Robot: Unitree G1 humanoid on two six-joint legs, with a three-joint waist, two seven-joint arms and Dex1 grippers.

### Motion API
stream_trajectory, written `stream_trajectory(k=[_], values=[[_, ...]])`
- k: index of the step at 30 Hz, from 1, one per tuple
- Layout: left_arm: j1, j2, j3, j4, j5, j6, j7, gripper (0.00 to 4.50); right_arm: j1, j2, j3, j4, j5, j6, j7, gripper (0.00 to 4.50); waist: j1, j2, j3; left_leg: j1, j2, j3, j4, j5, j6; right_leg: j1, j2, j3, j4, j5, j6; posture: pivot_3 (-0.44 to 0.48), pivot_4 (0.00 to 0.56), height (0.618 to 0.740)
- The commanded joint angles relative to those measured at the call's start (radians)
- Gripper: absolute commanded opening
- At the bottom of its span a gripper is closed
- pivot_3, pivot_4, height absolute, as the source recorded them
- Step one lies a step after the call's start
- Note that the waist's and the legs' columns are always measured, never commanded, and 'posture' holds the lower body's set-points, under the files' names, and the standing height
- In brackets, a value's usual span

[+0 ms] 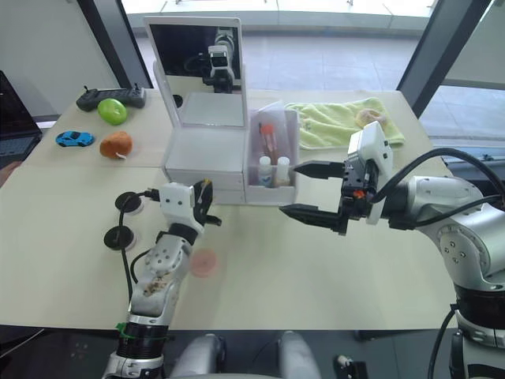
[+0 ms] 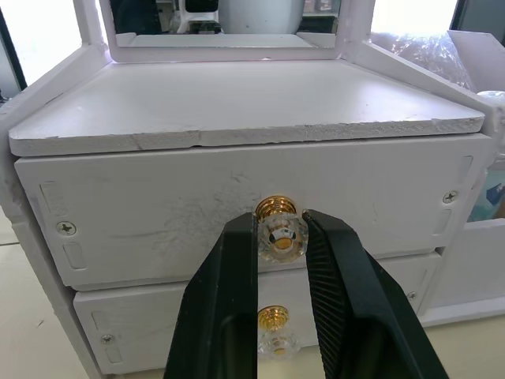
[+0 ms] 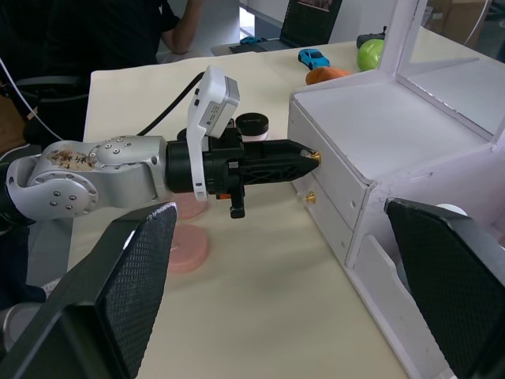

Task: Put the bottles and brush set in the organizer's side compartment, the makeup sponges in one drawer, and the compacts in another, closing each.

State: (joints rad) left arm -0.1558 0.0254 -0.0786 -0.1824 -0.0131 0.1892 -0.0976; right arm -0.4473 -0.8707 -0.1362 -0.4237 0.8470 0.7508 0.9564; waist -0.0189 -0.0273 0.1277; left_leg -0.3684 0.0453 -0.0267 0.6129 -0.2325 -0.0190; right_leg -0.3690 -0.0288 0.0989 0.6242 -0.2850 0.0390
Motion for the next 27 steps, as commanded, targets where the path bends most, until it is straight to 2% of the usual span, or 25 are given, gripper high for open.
stream_trajectory(k=[1, 15, 26, 27], values=[[0.054, 0.019, -0.044, -0.088, -0.036, -0.006, -0.072, 0.57, -0.016, -0.001, -0.027, -0.017, 0.011, -0.006, -0.002, 4.5, 0.002, 0.0, 0.0, 0.0, 0.0, 0.0, 0.0, 0.0, 0.0, 0.0, 0.0, 0.0, 0.0, 0.0, 0.0, 0.0, 0.15, 0.74], [0.335, 0.154, -0.038, -0.315, -0.128, -0.021, -0.202, 0.57, -0.035, 0.002, -0.016, -0.006, 0.014, -0.004, 0.01, 4.5, 0.004, 0.001, 0.0, 0.0, 0.0, 0.001, 0.0, 0.0, 0.0, 0.0, -0.001, 0.0, -0.001, 0.0, 0.0, 0.0, 0.15, 0.74], [0.372, 0.184, -0.036, -0.339, -0.164, -0.016, -0.214, 0.57, -0.04, 0.001, -0.014, -0.011, 0.02, 0.005, 0.01, 4.5, 0.004, 0.001, 0.0, 0.001, 0.0, 0.001, 0.0, 0.0, 0.0, 0.0, -0.001, 0.0, -0.002, -0.001, 0.001, 0.0, 0.15, 0.74], [0.372, 0.184, -0.036, -0.338, -0.165, -0.016, -0.214, 0.92, -0.04, 0.0, -0.015, -0.011, 0.021, 0.006, 0.009, 4.5, 0.004, 0.001, 0.0, 0.001, 0.0, 0.001, 0.0, 0.0, 0.0, 0.0, -0.001, 0.0, -0.002, -0.001, 0.001, 0.0, 0.15, 0.74]])
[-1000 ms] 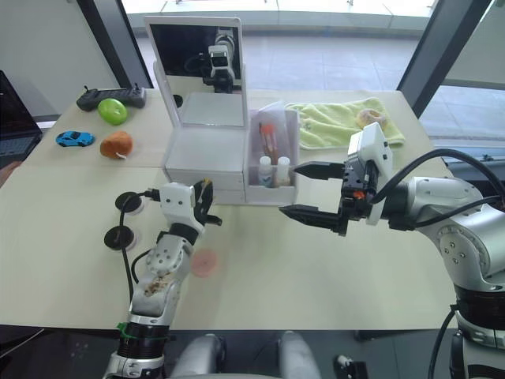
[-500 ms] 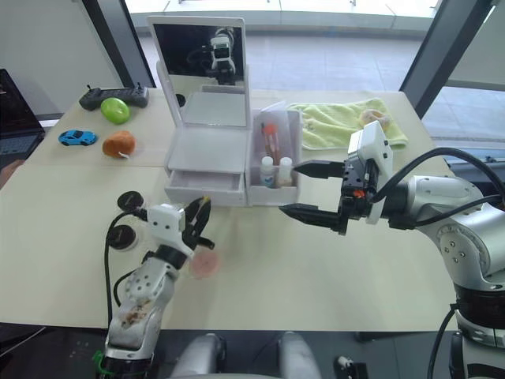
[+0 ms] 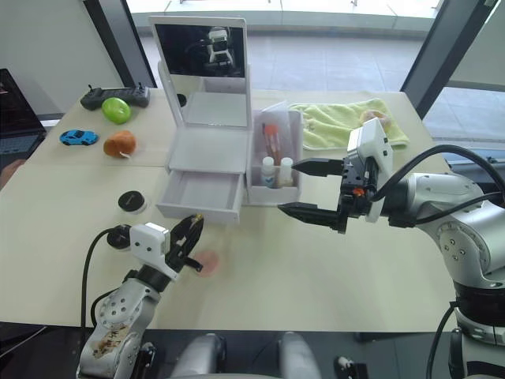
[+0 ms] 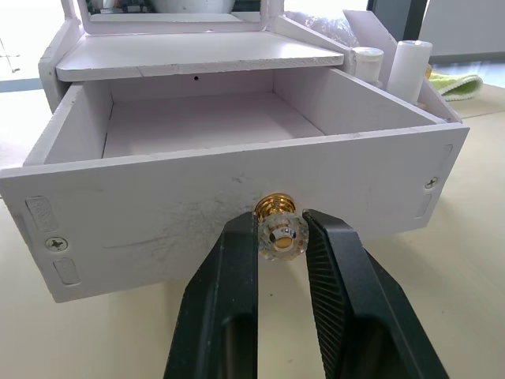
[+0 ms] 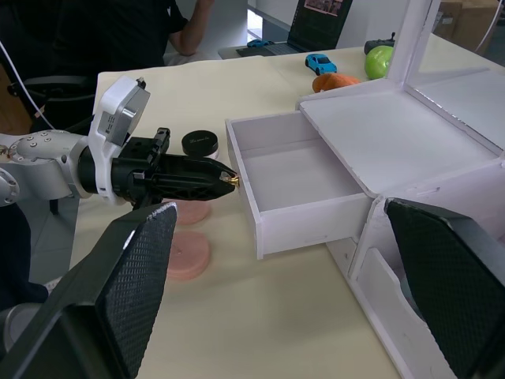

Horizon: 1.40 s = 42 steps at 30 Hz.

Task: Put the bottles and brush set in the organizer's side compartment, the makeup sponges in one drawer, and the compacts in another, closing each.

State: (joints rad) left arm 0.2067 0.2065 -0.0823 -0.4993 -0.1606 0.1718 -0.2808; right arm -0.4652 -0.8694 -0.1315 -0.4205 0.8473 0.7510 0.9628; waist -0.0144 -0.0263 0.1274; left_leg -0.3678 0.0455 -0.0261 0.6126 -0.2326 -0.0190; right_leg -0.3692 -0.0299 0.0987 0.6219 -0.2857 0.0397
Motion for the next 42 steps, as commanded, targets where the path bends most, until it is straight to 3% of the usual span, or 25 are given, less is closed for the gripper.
stream_trajectory(k=[1, 7, 11, 12, 14, 17, 20, 24, 29, 35, 38, 42], values=[[0.011, 0.003, -0.031, -0.021, -0.018, 0.002, -0.031, 1.31, -0.02, -0.002, -0.022, -0.015, 0.022, 0.007, 0.002, 4.5, 0.0, 0.0, 0.0, 0.0, 0.0, 0.0, 0.0, 0.0, 0.0, 0.0, 0.0, 0.0, 0.0, 0.0, 0.0, 0.0, 0.15, 0.74], [0.032, 0.018, -0.015, -0.037, -0.033, 0.012, -0.052, 3.11, -0.014, -0.003, -0.031, -0.016, 0.026, 0.016, -0.002, 4.5, -0.008, 0.0, 0.0, -0.001, 0.001, 0.0, 0.0, 0.0, 0.0, -0.001, 0.001, 0.0, 0.0, 0.0, 0.0, 0.0, 0.15, 0.74], [0.078, 0.078, 0.053, -0.105, -0.091, 0.05, -0.093, 4.32, 0.001, -0.008, -0.055, -0.025, 0.042, 0.03, -0.011, 4.5, -0.013, 0.002, 0.001, -0.001, 0.003, 0.0, -0.001, 0.0, 0.0, -0.001, 0.003, 0.0, 0.001, -0.001, 0.001, 0.0, 0.15, 0.74], [0.095, 0.109, 0.085, -0.13, -0.123, 0.066, -0.12, 4.46, 0.015, -0.014, -0.068, -0.032, 0.048, 0.036, -0.016, 4.5, -0.013, 0.001, 0.001, 0.0, 0.003, 0.0, -0.001, 0.0, 0.0, -0.001, 0.003, 0.0, 0.001, -0.001, 0.001, 0.0, 0.15, 0.74], [0.125, 0.172, 0.151, -0.165, -0.195, 0.1, -0.179, 4.46, 0.046, -0.024, -0.093, -0.042, 0.056, 0.045, -0.027, 4.5, -0.012, 0.001, 0.002, 0.0, 0.003, 0.0, -0.001, 0.0, 0.0, -0.002, 0.003, 0.0, 0.001, -0.001, 0.001, 0.0, 0.15, 0.74], [0.176, 0.33, 0.345, -0.148, -0.388, 0.174, -0.348, 4.46, 0.157, -0.049, -0.151, -0.064, 0.035, 0.052, -0.047, 4.5, -0.01, 0.001, 0.002, 0.0, 0.004, 0.0, -0.001, 0.0, 0.0, -0.002, 0.002, 0.0, 0.001, -0.002, 0.0, 0.0, 0.15, 0.74], [0.205, 0.502, 0.53, -0.03, -0.512, 0.224, -0.548, 4.46, 0.3, -0.07, -0.235, -0.099, 0.03, 0.057, -0.053, 4.5, -0.007, 0.0, 0.003, 0.001, 0.004, 0.0, -0.002, 0.0, 0.0, -0.004, 0.002, -0.002, 0.001, -0.006, -0.007, 0.0, 0.15, 0.74], [0.166, 0.665, 0.685, 0.282, -0.508, 0.185, -0.749, 4.46, 0.493, -0.064, -0.356, -0.13, -0.011, 0.02, -0.045, 4.5, -0.007, 0.003, 0.004, 0.002, 0.003, 0.002, -0.002, 0.0, 0.0, -0.004, 0.001, -0.001, 0.001, -0.007, -0.008, 0.0, 0.15, 0.74], [-0.016, 0.837, 0.736, 0.797, -0.391, 0.05, -0.842, 4.46, 0.723, -0.016, -0.585, -0.062, -0.056, -0.042, 0.022, 4.5, -0.006, -0.001, 0.004, 0.003, 0.004, 0.003, -0.005, 0.0, 0.0, -0.013, 0.001, -0.001, 0.001, -0.007, -0.009, 0.0, 0.15, 0.74], [-0.214, 0.938, 0.726, 1.253, -0.287, -0.121, -0.836, 4.46, 0.96, 0.026, -0.866, 0.065, -0.05, -0.063, 0.156, 4.5, -0.006, -0.003, 0.004, 0.0, 0.004, 0.004, -0.006, 0.0, 0.0, -0.015, 0.001, -0.001, 0.001, -0.007, -0.009, 0.0, 0.15, 0.74], [-0.282, 0.958, 0.705, 1.371, -0.256, -0.177, -0.841, 4.46, 1.016, 0.027, -0.941, 0.09, -0.037, -0.059, 0.179, 4.5, -0.009, -0.003, 0.004, 0.001, 0.005, 0.004, -0.007, 0.0, 0.0, -0.016, 0.001, -0.001, 0.003, -0.007, -0.009, 0.0, 0.15, 0.74], [-0.338, 0.954, 0.67, 1.416, -0.232, -0.203, -0.874, 4.46, 1.029, 0.031, -0.946, 0.07, -0.034, -0.06, 0.17, 4.5, -0.015, -0.004, 0.004, 0.001, 0.006, 0.006, -0.009, 0.0, -0.001, -0.016, 0.0, -0.001, 0.004, -0.007, -0.009, 0.0, 0.15, 0.74]])
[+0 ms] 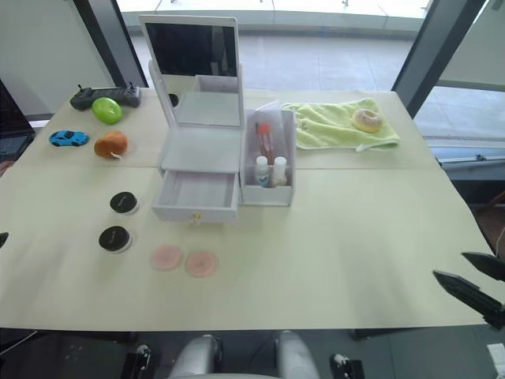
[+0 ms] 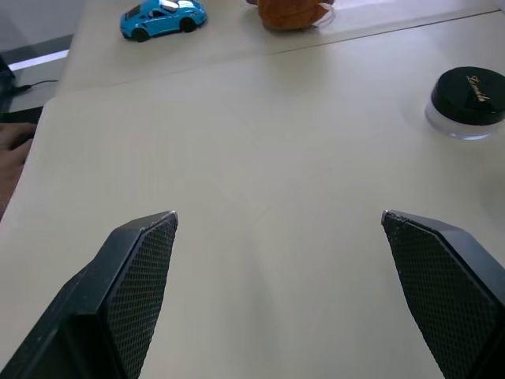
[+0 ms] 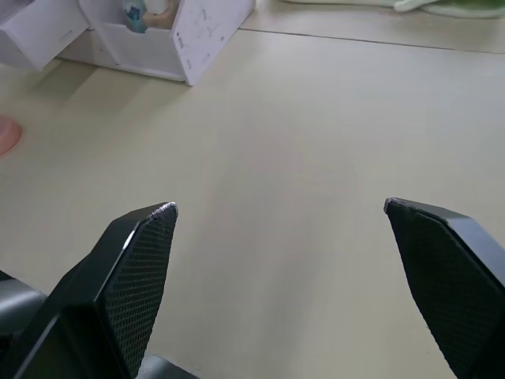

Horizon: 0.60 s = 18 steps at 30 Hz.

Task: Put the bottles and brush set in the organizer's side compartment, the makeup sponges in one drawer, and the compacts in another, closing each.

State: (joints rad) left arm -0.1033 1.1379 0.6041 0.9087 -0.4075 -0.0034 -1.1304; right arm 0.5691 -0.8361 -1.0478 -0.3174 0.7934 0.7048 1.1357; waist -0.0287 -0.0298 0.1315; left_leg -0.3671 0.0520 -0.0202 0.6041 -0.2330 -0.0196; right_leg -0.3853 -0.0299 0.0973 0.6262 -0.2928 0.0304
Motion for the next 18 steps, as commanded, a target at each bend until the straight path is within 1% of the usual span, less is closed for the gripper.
stream_trajectory(k=[1, 3, 6, 7, 8, 9, 10, 12, 13, 14, 17, 18], values=[[-0.039, 0.018, -0.026, 0.007, 0.019, -0.03, -0.029, 4.46, -0.014, -0.003, -0.024, -0.05, 0.031, -0.005, -0.014, 4.5, -0.001, 0.0, 0.0, 0.0, 0.0, 0.0, 0.0, 0.0, 0.0, 0.0, 0.0, 0.0, 0.0, 0.0, 0.0, 0.0, 0.15, 0.74], [-0.057, 0.004, -0.04, -0.006, 0.02, -0.024, -0.038, 4.46, -0.035, -0.002, -0.012, -0.088, 0.063, 0.014, -0.039, 4.5, -0.001, 0.0, 0.0, 0.0, 0.0, 0.0, 0.0, 0.0, 0.0, -0.001, 0.0, 0.0, 0.001, 0.0, 0.001, 0.0, 0.15, 0.74], [-0.057, -0.022, -0.061, -0.062, 0.014, 0.006, -0.054, 4.46, -0.067, -0.008, 0.017, -0.149, 0.094, 0.036, -0.082, 4.5, -0.001, 0.001, -0.001, -0.001, 0.0, 0.0, 0.0, 0.0, 0.0, 0.0, 0.0, 0.0, 0.003, 0.004, 0.006, 0.0, 0.15, 0.74], [-0.054, -0.031, -0.066, -0.087, 0.008, 0.023, -0.058, 4.46, -0.079, -0.012, 0.028, -0.166, 0.104, 0.043, -0.097, 4.5, -0.001, 0.001, -0.001, -0.001, 0.0, 0.0, 0.0, 0.0, 0.0, 0.001, 0.0, 0.0, 0.003, 0.004, 0.006, 0.0, 0.15, 0.74], [-0.03, -0.049, -0.075, -0.152, -0.008, 0.06, -0.075, 4.46, -0.102, -0.016, 0.048, -0.196, 0.128, 0.055, -0.121, 4.5, -0.001, 0.0, -0.001, -0.001, 0.0, 0.001, 0.0, 0.0, 0.0, 0.001, 0.0, 0.0, 0.003, 0.004, 0.006, 0.0, 0.15, 0.74], [0.003, -0.071, -0.084, -0.238, -0.028, 0.103, -0.088, 4.46, -0.127, -0.021, 0.073, -0.23, 0.159, 0.069, -0.148, 4.5, -0.002, 0.001, -0.001, -0.001, 0.0, 0.001, 0.0, 0.0, 0.0, 0.001, 0.0, 0.0, 0.003, 0.004, 0.006, 0.0, 0.15, 0.74], [0.068, -0.11, -0.107, -0.402, -0.069, 0.17, -0.099, 4.46, -0.179, -0.032, 0.136, -0.287, 0.208, 0.086, -0.194, 4.5, -0.003, 0.001, -0.002, -0.001, 0.0, 0.001, 0.0, 0.0, 0.0, 0.002, 0.0, 0.0, 0.003, 0.004, 0.006, 0.0, 0.15, 0.74], [0.167, -0.168, -0.134, -0.653, -0.132, 0.27, -0.099, 4.46, -0.269, -0.049, 0.242, -0.364, 0.283, 0.111, -0.27, 4.5, -0.014, 0.001, -0.002, -0.003, 0.0, 0.002, 0.0, 0.0, 0.0, 0.003, -0.001, 0.001, 0.003, 0.004, 0.006, 0.0, 0.15, 0.74], [0.203, -0.187, -0.138, -0.744, -0.155, 0.309, -0.088, 4.46, -0.306, -0.057, 0.281, -0.384, 0.311, 0.122, -0.301, 4.5, -0.015, 0.001, -0.001, -0.002, 0.001, 0.002, -0.001, 0.0, 0.0, 0.006, -0.002, 0.002, 0.004, 0.005, 0.005, 0.0, 0.15, 0.74], [0.231, -0.206, -0.137, -0.822, -0.174, 0.34, -0.071, 4.46, -0.343, -0.062, 0.317, -0.397, 0.333, 0.129, -0.33, 4.5, -0.014, -0.001, -0.002, -0.002, 0.003, 0.002, -0.001, 0.0, 0.0, 0.007, -0.003, 0.001, 0.004, 0.005, 0.004, 0.0, 0.15, 0.74], [0.328, -0.277, -0.149, -1.111, -0.261, 0.444, 0.0, 4.46, -0.53, -0.08, 0.499, -0.411, 0.376, 0.134, -0.408, 4.5, -0.014, -0.003, -0.002, -0.002, 0.003, 0.001, 0.0, 0.0, 0.0, 0.006, 0.0, 0.0, 0.004, 0.004, 0.004, 0.0, 0.15, 0.74], [0.346, -0.291, -0.15, -1.169, -0.28, 0.47, 0.021, 4.46, -0.574, -0.083, 0.538, -0.406, 0.382, 0.136, -0.422, 4.5, -0.015, -0.004, -0.002, -0.003, 0.003, 0.001, 0.0, 0.0, 0.0, 0.007, 0.0, 0.0, 0.003, 0.004, 0.004, 0.0, 0.15, 0.74]])
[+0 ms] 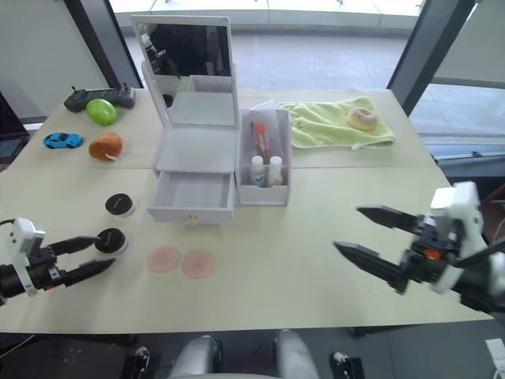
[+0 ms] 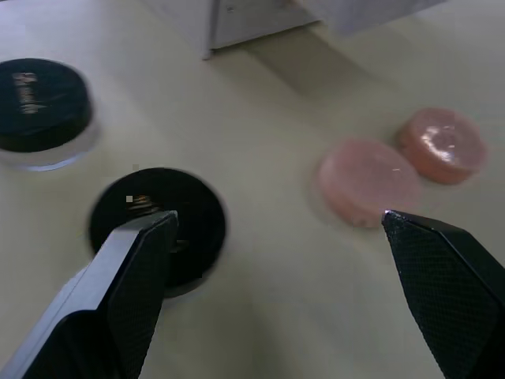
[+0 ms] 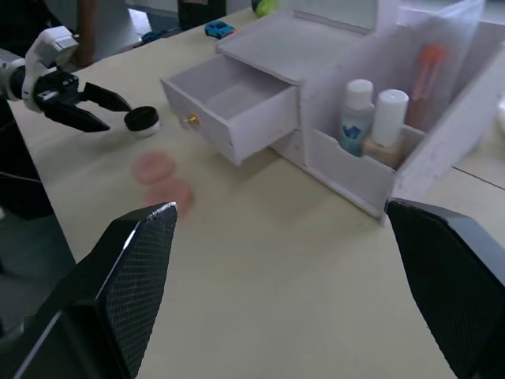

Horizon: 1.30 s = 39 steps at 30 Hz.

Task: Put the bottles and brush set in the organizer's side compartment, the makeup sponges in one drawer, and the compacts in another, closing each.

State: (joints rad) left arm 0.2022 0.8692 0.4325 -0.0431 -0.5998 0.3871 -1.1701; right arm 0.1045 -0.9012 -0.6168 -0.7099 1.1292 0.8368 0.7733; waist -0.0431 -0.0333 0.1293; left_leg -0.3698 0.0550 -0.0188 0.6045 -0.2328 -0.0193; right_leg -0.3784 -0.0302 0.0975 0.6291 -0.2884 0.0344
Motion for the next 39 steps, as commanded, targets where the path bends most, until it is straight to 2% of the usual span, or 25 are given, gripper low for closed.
stream_trajectory(k=[1, 4, 7, 9, 12, 18, 25, 32, 39], values=[[0.053, -0.031, 0.021, -0.258, -0.099, 0.102, 0.078, 4.46, -0.145, -0.02, 0.138, -0.006, 0.048, 0.008, -0.069, 4.5, 0.001, 0.0, 0.0, 0.001, -0.001, -0.001, 0.0, 0.0, 0.0, 0.001, 0.0, 0.0, 0.0, 0.0, 0.0, 0.0, 0.15, 0.74], [0.112, -0.071, -0.023, -0.391, -0.095, 0.118, 0.124, 4.46, -0.307, -0.025, 0.303, 0.035, -0.008, 0.014, -0.065, 4.5, 0.005, 0.004, -0.001, 0.004, -0.002, -0.002, 0.003, 0.0, 0.0, 0.0, 0.0, 0.0, -0.001, -0.001, 0.001, 0.0, 0.15, 0.74], [0.134, -0.147, -0.085, -0.511, -0.088, 0.122, 0.218, 4.46, -0.406, -0.026, 0.386, 0.073, -0.04, 0.009, -0.034, 4.5, 0.009, 0.006, -0.001, 0.002, -0.004, -0.002, 0.004, 0.0, 0.0, 0.0, -0.001, 0.001, -0.001, 0.0, 0.002, 0.0, 0.15, 0.74], [0.15, -0.197, -0.181, -0.579, 0.036, 0.056, 0.297, 4.46, -0.464, -0.026, 0.436, 0.088, -0.064, 0.0, 0.001, 4.5, 0.011, 0.005, -0.001, 0.002, -0.004, -0.003, 0.004, 0.0, 0.0, 0.001, 0.0, 0.0, -0.001, 0.001, 0.001, 0.0, 0.15, 0.74], [0.124, -0.26, -0.278, -0.627, 0.153, 0.028, 0.419, 4.46, -0.511, -0.016, 0.473, 0.107, -0.088, -0.006, 0.03, 4.5, 0.012, 0.005, -0.001, 0.002, -0.005, -0.003, 0.005, 0.0, 0.0, 0.004, 0.0, 0.001, -0.003, 0.002, 0.0, 0.0, 0.15, 0.74], [0.058, -0.261, -0.431, -0.615, 0.327, 0.037, 0.516, 4.46, -0.52, 0.001, 0.487, 0.116, -0.11, -0.002, 0.045, 4.5, 0.015, 0.006, -0.001, 0.003, -0.004, -0.005, 0.005, 0.0, 0.0, 0.006, 0.002, 0.0, -0.003, 0.002, 0.0, 0.0, 0.15, 0.74], [0.006, -0.241, -0.512, -0.563, 0.373, 0.118, 0.528, 4.46, -0.503, -0.004, 0.457, 0.097, -0.093, 0.012, 0.034, 4.5, 0.015, 0.006, -0.001, 0.003, -0.004, -0.005, 0.005, 0.0, 0.0, 0.006, 0.002, 0.0, -0.003, 0.001, 0.001, 0.0, 0.15, 0.74], [-0.009, -0.265, -0.507, -0.503, 0.342, 0.161, 0.536, 4.46, -0.486, -0.005, 0.437, 0.076, -0.077, 0.016, 0.009, 4.5, 0.015, 0.008, -0.002, 0.003, -0.004, -0.005, 0.005, 0.0, 0.0, 0.007, 0.002, 0.0, -0.003, 0.0, 0.002, 0.0, 0.15, 0.74], [-0.019, -0.252, -0.514, -0.428, 0.374, 0.133, 0.519, 4.46, -0.472, -0.001, 0.429, 0.064, -0.067, 0.012, -0.016, 4.5, 0.013, 0.008, -0.002, 0.003, -0.004, -0.005, 0.005, 0.0, 0.0, 0.007, 0.002, 0.0, -0.003, 0.0, 0.003, 0.0, 0.15, 0.74]])
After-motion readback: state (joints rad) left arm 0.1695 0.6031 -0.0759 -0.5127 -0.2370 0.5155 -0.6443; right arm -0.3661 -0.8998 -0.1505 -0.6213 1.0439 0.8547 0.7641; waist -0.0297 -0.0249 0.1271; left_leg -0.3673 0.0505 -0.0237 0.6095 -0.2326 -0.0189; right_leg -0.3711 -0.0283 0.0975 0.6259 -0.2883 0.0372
